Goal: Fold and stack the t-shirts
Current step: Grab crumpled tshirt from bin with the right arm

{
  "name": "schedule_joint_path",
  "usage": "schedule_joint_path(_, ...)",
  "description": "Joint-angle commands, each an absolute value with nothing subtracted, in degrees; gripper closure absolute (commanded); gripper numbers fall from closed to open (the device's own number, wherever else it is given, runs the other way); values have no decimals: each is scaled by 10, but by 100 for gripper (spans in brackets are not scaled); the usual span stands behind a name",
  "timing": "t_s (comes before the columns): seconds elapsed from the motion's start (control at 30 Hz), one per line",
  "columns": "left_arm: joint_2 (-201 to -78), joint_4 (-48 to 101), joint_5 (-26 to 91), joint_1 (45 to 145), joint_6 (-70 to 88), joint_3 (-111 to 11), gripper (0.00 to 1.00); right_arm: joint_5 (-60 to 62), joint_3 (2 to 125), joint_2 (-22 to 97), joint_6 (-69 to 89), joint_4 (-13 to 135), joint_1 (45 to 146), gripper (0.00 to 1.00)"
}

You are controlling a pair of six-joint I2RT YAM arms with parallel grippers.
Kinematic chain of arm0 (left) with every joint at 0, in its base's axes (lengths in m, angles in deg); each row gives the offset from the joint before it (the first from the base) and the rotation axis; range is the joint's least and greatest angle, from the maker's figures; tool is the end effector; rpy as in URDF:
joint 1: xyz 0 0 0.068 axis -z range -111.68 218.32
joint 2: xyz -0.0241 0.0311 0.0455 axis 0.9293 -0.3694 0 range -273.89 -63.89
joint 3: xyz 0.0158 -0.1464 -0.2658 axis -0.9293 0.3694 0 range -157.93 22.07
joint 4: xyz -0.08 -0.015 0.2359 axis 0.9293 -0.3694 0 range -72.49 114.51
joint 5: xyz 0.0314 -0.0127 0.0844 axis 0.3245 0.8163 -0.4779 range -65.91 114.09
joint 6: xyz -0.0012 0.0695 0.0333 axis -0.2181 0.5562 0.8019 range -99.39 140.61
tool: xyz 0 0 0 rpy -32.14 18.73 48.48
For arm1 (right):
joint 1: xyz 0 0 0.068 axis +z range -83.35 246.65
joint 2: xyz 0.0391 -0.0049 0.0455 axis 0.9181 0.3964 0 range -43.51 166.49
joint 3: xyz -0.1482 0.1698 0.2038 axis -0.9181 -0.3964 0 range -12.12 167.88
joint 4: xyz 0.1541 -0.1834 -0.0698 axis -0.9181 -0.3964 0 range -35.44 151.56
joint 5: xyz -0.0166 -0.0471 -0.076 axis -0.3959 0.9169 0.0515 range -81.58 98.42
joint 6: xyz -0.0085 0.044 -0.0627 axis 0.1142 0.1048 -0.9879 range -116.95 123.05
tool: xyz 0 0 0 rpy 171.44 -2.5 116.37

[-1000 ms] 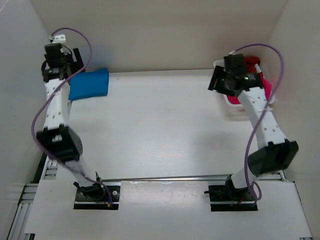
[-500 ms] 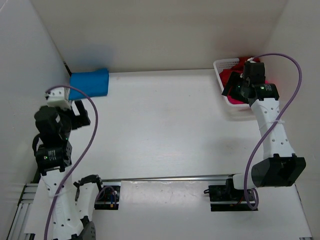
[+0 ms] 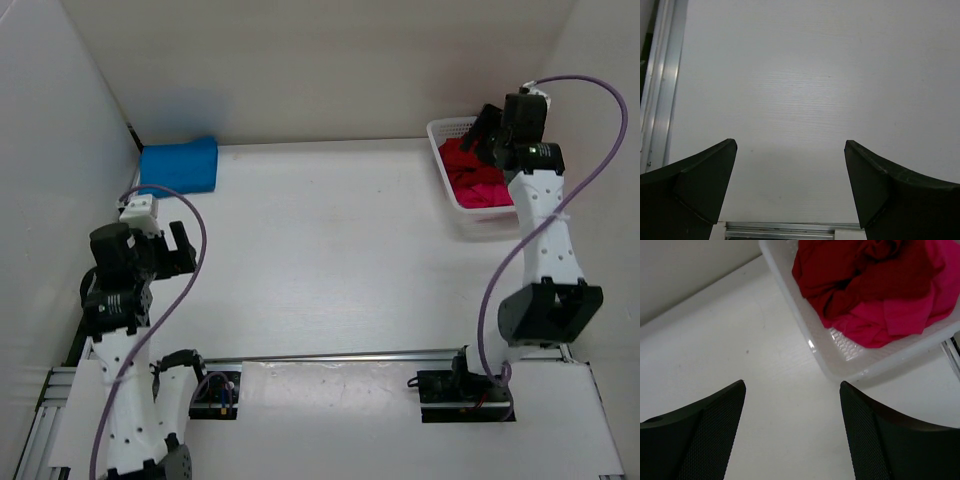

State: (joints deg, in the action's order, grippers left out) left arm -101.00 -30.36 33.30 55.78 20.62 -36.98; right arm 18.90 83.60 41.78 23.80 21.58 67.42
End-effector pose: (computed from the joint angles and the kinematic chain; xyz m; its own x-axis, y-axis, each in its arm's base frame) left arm 0.0935 0.0101 0.3591 -0.5307 -0.1180 -0.8393 -0.0831 0.9927 -0.0870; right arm 0.3339 -0.0073 0.4412 -0.4098 0.3429 -0.8453 0.3103 0.9238 0.2243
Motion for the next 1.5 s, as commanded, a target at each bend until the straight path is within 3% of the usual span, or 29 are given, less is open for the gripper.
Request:
schedule_joint_path(0.0,-1092,-265,377,557,206,-400,0,239,908,520,296,272,639,20)
schedule_joint_path(0.27,-1275,-223,363,557,206,-479,3,284,1142,810,353,266,596,21)
schedule_joint_path(0.57,-1329,-223,316,557,206,-456,3,343,1188,960,352,327,589,27)
schedule_joint_path(0.67,-1329,-223,310,557,206,-444,3,357,1188,975,352,327,589,44)
schedule_joint_path(0.73,-1329,-223,310,557,206,-444,3,357,1182,975,352,333,584,64)
schedule_joint_path(0.8,-1334,-223,310,557,206,-444,3,357,1169,958,340,340,584,85)
schedule_joint_path(0.9,-1334,-223,317,557,206,-444,3,350,1150,918,335,346,584,100)
schedule_joint_path(1.3,-1258,-218,371,563,206,-402,0,426,999,605,174,406,628,100)
schedule_joint_path(1.47,-1205,-218,376,563,206,-380,0,323,1012,511,154,405,633,100)
